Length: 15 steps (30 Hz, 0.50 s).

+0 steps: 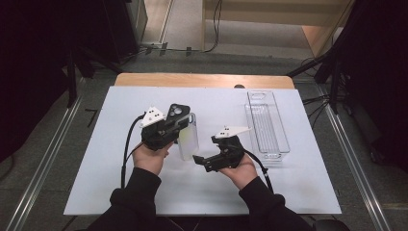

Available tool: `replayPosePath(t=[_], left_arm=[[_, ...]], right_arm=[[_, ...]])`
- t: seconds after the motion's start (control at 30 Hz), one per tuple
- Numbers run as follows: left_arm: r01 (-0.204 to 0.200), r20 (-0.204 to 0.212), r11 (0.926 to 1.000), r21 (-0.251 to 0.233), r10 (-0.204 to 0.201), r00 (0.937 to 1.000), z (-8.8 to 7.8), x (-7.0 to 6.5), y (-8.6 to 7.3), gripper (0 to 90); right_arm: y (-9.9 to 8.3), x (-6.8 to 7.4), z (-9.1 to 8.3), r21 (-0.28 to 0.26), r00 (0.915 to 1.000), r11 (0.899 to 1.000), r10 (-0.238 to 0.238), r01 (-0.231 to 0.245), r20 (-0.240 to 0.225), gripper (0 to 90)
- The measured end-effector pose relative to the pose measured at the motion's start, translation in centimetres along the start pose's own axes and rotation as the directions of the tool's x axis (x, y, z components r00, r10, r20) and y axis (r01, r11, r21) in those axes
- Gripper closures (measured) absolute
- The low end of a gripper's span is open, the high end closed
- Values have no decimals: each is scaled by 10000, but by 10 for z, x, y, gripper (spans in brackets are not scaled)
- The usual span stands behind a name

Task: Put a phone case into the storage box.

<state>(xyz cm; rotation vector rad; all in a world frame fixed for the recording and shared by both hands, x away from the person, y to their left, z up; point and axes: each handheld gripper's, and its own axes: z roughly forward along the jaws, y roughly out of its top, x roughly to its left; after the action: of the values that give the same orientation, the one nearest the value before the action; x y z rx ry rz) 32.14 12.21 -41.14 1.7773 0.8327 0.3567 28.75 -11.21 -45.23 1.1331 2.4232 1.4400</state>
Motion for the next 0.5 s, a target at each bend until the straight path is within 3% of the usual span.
replayPosePath(t=[0.5], left_arm=[[359,495,9991,238,-371,9981,4,-7,-1,811]], right_arm=[[7,5,-6,-370,9997,9992,177,-172,142,0]])
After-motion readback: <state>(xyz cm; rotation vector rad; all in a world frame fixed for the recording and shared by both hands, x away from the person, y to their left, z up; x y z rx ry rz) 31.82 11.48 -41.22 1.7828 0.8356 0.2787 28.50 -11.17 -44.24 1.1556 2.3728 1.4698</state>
